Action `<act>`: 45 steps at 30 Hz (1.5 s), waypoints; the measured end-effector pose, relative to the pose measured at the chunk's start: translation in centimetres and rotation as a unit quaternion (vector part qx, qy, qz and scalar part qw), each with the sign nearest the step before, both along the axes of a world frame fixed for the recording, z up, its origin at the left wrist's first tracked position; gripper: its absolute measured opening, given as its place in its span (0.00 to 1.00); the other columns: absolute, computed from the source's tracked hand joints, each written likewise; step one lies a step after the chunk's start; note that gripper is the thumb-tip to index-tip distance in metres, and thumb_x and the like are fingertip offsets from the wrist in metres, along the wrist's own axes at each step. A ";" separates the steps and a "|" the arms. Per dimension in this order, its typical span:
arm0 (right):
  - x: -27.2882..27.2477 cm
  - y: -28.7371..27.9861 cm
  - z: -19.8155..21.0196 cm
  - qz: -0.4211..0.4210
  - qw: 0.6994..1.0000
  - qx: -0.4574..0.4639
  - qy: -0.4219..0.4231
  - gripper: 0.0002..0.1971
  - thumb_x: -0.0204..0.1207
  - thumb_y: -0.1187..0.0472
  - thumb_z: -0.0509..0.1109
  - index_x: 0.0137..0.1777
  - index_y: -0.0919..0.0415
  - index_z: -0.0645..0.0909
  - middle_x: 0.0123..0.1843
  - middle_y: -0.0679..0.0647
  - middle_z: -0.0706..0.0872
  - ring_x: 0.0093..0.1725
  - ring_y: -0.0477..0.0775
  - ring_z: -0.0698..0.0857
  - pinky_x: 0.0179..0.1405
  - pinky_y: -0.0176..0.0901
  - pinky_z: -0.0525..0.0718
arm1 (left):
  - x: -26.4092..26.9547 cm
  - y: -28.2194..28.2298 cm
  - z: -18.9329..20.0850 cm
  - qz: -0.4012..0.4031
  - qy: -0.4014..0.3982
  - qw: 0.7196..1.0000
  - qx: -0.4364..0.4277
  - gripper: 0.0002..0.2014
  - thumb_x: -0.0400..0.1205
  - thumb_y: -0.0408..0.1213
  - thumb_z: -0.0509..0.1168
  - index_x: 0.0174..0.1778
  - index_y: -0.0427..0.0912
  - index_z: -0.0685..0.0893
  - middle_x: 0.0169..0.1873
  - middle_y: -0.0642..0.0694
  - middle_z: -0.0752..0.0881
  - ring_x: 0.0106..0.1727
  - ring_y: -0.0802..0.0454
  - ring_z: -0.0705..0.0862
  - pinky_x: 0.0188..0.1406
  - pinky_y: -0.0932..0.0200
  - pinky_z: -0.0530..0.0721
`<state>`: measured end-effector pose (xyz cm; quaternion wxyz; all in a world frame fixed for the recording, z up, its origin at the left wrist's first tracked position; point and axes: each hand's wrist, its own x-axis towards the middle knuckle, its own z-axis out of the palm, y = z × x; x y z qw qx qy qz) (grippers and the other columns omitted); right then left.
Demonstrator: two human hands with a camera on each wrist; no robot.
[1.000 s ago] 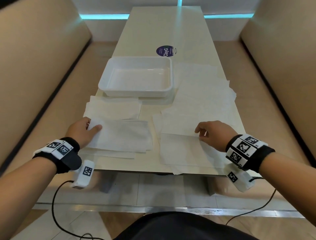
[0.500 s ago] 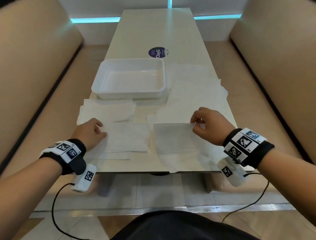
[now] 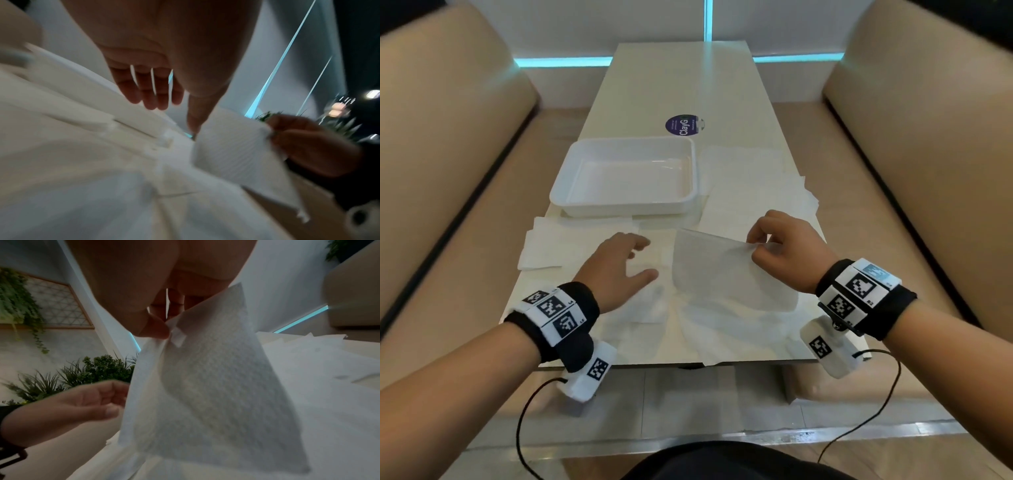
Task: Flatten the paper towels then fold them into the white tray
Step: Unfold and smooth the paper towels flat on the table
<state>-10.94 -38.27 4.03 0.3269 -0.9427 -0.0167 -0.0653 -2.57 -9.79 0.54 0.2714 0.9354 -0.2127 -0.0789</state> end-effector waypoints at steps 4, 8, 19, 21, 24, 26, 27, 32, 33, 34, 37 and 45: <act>-0.7 -0.9 0.2 0.019 0.997 0.060 0.041 0.06 0.64 0.58 0.63 0.38 0.49 0.80 0.41 0.44 0.82 0.33 0.46 0.78 0.33 0.27 0.74 | -1.2 -5.2 2.4 -0.052 0.132 0.977 -0.159 0.43 0.71 0.53 0.77 0.79 0.53 0.62 0.68 0.59 0.76 0.67 0.62 0.75 0.68 0.61 0.73; -1.3 -2.7 -0.1 0.004 0.996 0.076 0.051 0.08 0.69 0.65 0.67 0.38 0.49 0.81 0.42 0.43 0.83 0.28 0.42 0.77 0.31 0.26 0.74 | -1.2 -7.8 2.4 -0.037 0.195 0.963 -0.180 0.30 0.71 0.51 0.77 0.68 0.51 0.77 0.52 0.52 0.87 0.51 0.56 0.87 0.57 0.56 0.85; -2.4 -6.9 -2.6 -0.073 0.985 0.109 0.113 0.10 0.71 0.48 0.76 0.42 0.53 0.84 0.36 0.43 0.83 0.35 0.40 0.78 0.39 0.32 0.76 | -1.6 -9.6 0.1 0.004 0.219 0.935 -0.278 0.10 0.77 0.50 0.71 0.41 0.50 0.80 0.38 0.45 0.87 0.40 0.47 0.86 0.41 0.48 0.84; -2.3 -6.4 -2.3 -0.047 0.992 0.056 0.103 0.17 0.66 0.42 0.78 0.49 0.49 0.82 0.49 0.41 0.84 0.49 0.40 0.81 0.50 0.36 0.77 | -2.2 -10.3 0.1 -0.021 0.208 0.941 -0.265 0.08 0.81 0.44 0.70 0.42 0.47 0.79 0.34 0.51 0.86 0.36 0.54 0.85 0.36 0.57 0.82; -1.6 -4.6 -1.1 0.016 0.989 0.061 0.135 0.30 0.63 0.43 0.81 0.65 0.45 0.76 0.60 0.37 0.81 0.56 0.40 0.81 0.56 0.36 0.79 | -3.0 -11.3 0.3 -0.062 0.210 0.942 -0.256 0.06 0.81 0.41 0.70 0.42 0.46 0.79 0.32 0.54 0.86 0.34 0.56 0.84 0.35 0.59 0.81; -0.8 -3.4 -0.7 0.056 0.986 0.068 0.144 0.22 0.66 0.49 0.81 0.59 0.48 0.81 0.51 0.37 0.85 0.47 0.35 0.83 0.48 0.29 0.79 | -3.3 -11.6 0.6 -0.073 0.209 0.941 -0.254 0.06 0.79 0.41 0.72 0.42 0.45 0.81 0.33 0.52 0.86 0.36 0.54 0.84 0.37 0.56 0.82; -0.5 -3.0 -0.5 0.067 0.986 0.053 0.141 0.14 0.69 0.51 0.79 0.53 0.49 0.84 0.42 0.37 0.85 0.40 0.32 0.82 0.41 0.24 0.76 | -3.4 -11.7 0.9 -0.076 0.208 0.941 -0.255 0.07 0.78 0.42 0.73 0.42 0.45 0.82 0.34 0.50 0.86 0.37 0.53 0.84 0.38 0.54 0.82; -0.1 -3.0 -0.5 0.067 0.983 0.059 0.158 0.04 0.71 0.56 0.78 0.41 0.51 0.85 0.31 0.41 0.83 0.28 0.32 0.79 0.29 0.23 0.72 | -3.5 -11.5 1.7 -0.046 0.217 0.936 -0.272 0.08 0.77 0.40 0.73 0.47 0.41 0.87 0.38 0.42 0.90 0.38 0.49 0.88 0.35 0.54 0.85; -0.2 -3.1 -0.5 0.069 0.981 0.063 0.170 0.04 0.71 0.55 0.78 0.41 0.51 0.85 0.31 0.41 0.84 0.28 0.33 0.79 0.29 0.23 0.73 | -3.6 -11.5 1.6 -0.034 0.228 0.932 -0.278 0.06 0.79 0.39 0.72 0.46 0.40 0.87 0.36 0.42 0.90 0.36 0.50 0.88 0.32 0.55 0.85; -0.2 -3.2 -0.6 0.072 0.979 0.064 0.182 0.05 0.70 0.55 0.78 0.41 0.51 0.85 0.31 0.41 0.84 0.28 0.34 0.80 0.28 0.24 0.73 | -3.7 -11.4 1.5 -0.024 0.232 0.931 -0.280 0.05 0.80 0.38 0.70 0.44 0.39 0.86 0.34 0.42 0.90 0.34 0.51 0.88 0.30 0.57 0.84; -0.4 -3.9 -1.0 0.076 0.970 0.044 0.228 0.07 0.69 0.52 0.79 0.42 0.51 0.85 0.33 0.43 0.85 0.32 0.38 0.82 0.32 0.30 0.77 | -3.8 -10.8 0.5 0.010 0.222 0.940 -0.259 0.07 0.82 0.38 0.69 0.44 0.36 0.85 0.31 0.41 0.88 0.31 0.54 0.87 0.27 0.61 0.84; -0.6 -6.5 -4.2 -0.036 0.953 -0.091 0.288 0.14 0.69 0.50 0.79 0.49 0.55 0.83 0.44 0.48 0.83 0.41 0.46 0.80 0.35 0.36 0.75 | -3.9 -8.7 -4.1 0.102 0.265 0.945 -0.164 0.10 0.82 0.39 0.69 0.45 0.34 0.82 0.33 0.36 0.89 0.30 0.46 0.89 0.32 0.53 0.90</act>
